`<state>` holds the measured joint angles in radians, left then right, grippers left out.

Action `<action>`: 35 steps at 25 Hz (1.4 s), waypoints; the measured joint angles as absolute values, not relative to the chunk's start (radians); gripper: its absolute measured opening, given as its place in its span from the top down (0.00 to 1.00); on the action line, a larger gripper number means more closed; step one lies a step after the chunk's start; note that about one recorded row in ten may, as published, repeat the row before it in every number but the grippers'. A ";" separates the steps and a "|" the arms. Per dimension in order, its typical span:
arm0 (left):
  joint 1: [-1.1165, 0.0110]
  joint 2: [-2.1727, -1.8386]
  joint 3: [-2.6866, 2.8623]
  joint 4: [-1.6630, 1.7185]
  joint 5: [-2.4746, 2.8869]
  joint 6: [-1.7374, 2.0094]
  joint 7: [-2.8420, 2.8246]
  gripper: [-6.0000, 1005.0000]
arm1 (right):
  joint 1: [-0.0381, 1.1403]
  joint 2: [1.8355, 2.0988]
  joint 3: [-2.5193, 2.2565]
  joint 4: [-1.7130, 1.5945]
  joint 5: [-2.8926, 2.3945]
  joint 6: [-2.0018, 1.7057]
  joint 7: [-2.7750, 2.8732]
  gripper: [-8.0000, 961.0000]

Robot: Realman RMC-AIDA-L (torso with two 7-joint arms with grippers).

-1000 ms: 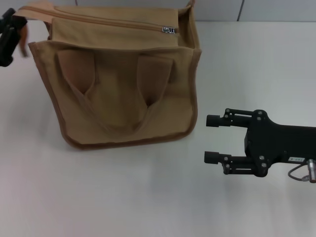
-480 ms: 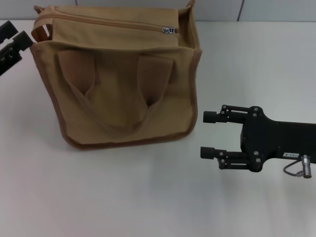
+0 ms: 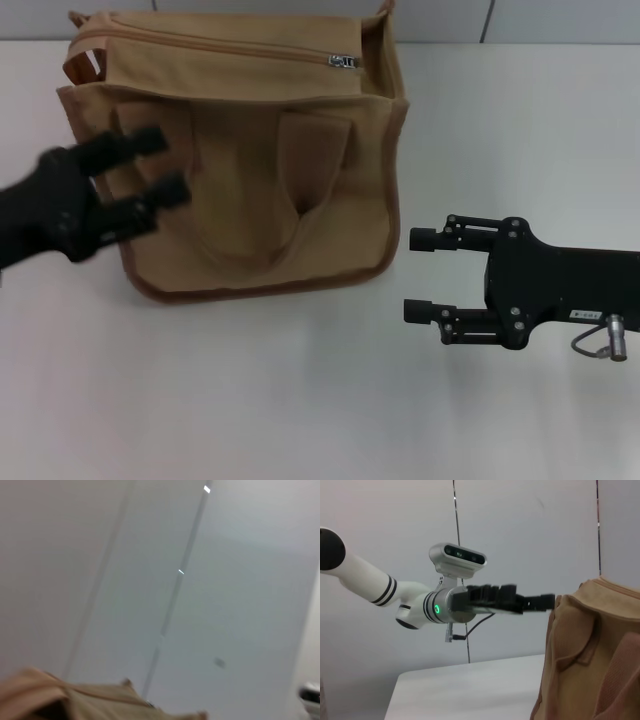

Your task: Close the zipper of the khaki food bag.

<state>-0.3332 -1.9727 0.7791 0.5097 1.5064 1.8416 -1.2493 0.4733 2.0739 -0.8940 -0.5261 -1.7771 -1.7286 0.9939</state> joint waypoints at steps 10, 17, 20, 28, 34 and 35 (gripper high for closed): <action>-0.426 -2.008 0.833 0.532 1.781 1.813 -1.244 0.23 | 0.476 2.068 -0.894 -0.527 -1.800 -1.726 0.994 0.25; -0.457 -2.024 0.834 0.523 1.893 1.775 -1.203 0.23 | 0.481 2.068 -0.894 -0.527 -1.842 -1.714 1.003 0.25; -0.457 -2.027 0.834 0.522 1.895 1.767 -1.193 0.23 | 0.484 2.068 -0.894 -0.526 -1.851 -1.711 1.004 0.25; -0.446 -2.045 0.843 0.518 1.942 1.701 -1.121 0.23 | 0.485 2.072 -0.897 -0.518 -1.867 -1.693 1.006 0.25; -0.443 -2.045 0.845 0.518 1.947 1.701 -1.114 0.24 | 0.485 2.072 -0.897 -0.518 -1.867 -1.688 1.007 0.25; -0.443 -2.046 0.845 0.517 1.947 1.701 -1.112 0.24 | 0.485 2.072 -0.897 -0.518 -1.867 -1.688 1.007 0.25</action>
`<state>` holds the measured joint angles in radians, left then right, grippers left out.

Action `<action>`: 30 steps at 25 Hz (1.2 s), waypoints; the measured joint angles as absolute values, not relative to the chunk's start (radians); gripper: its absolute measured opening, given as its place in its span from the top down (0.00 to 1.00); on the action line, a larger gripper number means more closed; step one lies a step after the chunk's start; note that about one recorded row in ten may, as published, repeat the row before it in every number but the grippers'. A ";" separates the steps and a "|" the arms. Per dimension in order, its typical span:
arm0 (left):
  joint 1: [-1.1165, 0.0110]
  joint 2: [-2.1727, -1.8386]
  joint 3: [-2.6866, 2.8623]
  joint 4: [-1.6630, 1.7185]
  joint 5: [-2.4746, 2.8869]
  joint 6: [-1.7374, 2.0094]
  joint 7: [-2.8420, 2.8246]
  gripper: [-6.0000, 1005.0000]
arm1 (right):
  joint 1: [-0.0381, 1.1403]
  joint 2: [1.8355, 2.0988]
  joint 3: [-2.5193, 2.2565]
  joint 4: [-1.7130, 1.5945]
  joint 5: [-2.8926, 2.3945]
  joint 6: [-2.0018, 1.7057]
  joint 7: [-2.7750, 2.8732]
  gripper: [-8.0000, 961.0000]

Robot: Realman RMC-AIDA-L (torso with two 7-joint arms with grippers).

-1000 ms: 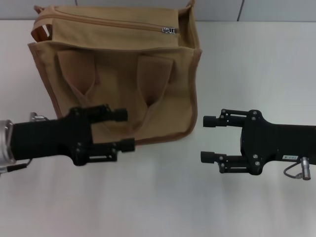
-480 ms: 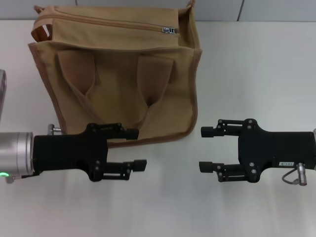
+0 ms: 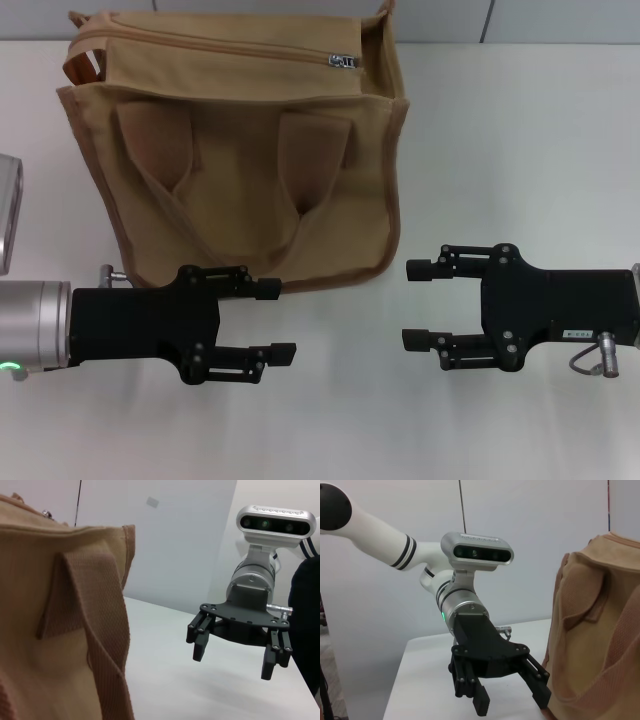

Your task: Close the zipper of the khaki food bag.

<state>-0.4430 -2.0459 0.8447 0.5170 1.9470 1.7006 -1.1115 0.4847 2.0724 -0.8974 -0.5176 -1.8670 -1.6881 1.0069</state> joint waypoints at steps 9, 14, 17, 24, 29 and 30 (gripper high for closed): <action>-0.440 -2.047 0.839 0.504 1.947 1.701 -1.092 0.24 | 0.485 2.072 -0.897 -0.507 -1.867 -1.686 1.004 0.25; -0.437 -2.048 0.838 0.504 1.947 1.700 -1.089 0.24 | 0.486 2.072 -0.897 -0.503 -1.867 -1.686 1.001 0.25; -0.437 -2.048 0.838 0.504 1.947 1.700 -1.089 0.24 | 0.486 2.073 -0.897 -0.503 -1.867 -1.683 1.001 0.25; -0.437 -2.049 0.838 0.505 1.946 1.699 -1.085 0.24 | 0.486 2.074 -0.897 -0.503 -1.867 -1.678 1.001 0.25; -0.437 -2.051 0.839 0.505 1.947 1.699 -1.082 0.24 | 0.486 2.074 -0.897 -0.503 -1.867 -1.677 1.001 0.25; -0.437 -2.051 0.839 0.505 1.946 1.700 -1.082 0.24 | 0.486 2.074 -0.897 -0.503 -1.867 -1.677 1.001 0.25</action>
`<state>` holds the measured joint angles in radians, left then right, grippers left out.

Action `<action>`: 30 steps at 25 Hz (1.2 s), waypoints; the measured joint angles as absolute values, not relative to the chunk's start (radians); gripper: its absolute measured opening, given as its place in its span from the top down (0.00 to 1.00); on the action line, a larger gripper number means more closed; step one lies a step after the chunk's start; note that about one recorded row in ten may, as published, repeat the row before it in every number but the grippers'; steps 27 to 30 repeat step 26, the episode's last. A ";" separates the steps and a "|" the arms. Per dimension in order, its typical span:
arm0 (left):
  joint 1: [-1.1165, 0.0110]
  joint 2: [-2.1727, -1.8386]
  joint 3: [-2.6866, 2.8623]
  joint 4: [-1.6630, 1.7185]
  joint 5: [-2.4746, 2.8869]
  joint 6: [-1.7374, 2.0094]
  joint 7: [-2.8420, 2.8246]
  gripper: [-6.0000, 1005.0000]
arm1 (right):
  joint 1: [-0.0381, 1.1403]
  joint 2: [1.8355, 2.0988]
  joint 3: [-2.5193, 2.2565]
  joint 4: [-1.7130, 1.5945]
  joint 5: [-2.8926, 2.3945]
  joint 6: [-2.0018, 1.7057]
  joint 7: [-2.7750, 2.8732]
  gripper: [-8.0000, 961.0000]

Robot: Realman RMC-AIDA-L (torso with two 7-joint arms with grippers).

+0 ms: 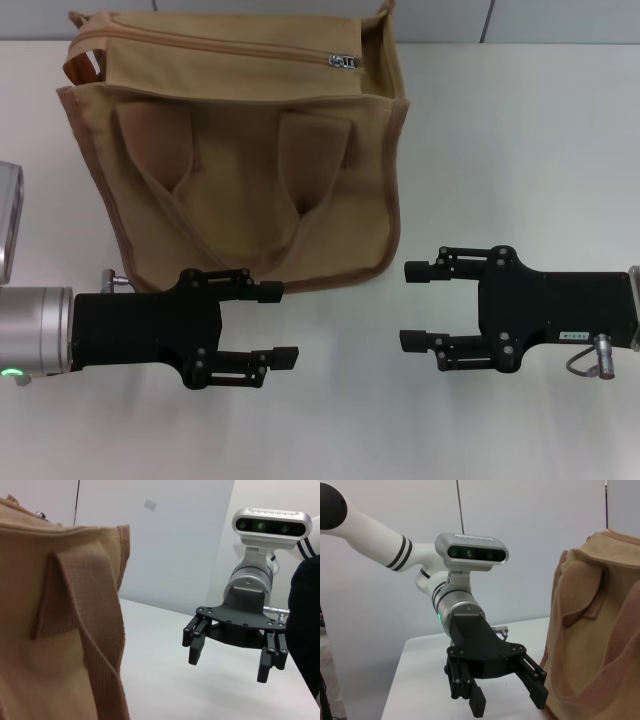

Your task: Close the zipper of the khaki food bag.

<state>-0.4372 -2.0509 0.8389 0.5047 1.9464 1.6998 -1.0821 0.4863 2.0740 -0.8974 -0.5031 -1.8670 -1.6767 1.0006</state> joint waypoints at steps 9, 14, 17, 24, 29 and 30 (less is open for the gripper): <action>-0.439 -2.051 0.838 0.505 1.944 1.701 -1.081 0.24 | 0.486 2.074 -0.897 -0.503 -1.868 -1.676 0.999 0.25; -0.440 -2.051 0.837 0.505 1.942 1.700 -1.080 0.24 | 0.486 2.074 -0.897 -0.503 -1.868 -1.677 0.999 0.25; -0.442 -2.051 0.837 0.505 1.942 1.699 -1.080 0.24 | 0.487 2.074 -0.897 -0.503 -1.868 -1.677 0.999 0.25; -0.445 -2.052 0.837 0.505 1.941 1.699 -1.080 0.24 | 0.488 2.073 -0.897 -0.503 -1.868 -1.675 1.000 0.25; -0.446 -2.052 0.837 0.505 1.941 1.699 -1.080 0.24 | 0.488 2.073 -0.897 -0.503 -1.868 -1.674 1.000 0.25; -0.446 -2.052 0.837 0.505 1.941 1.699 -1.080 0.24 | 0.488 2.073 -0.897 -0.503 -1.868 -1.674 1.000 0.25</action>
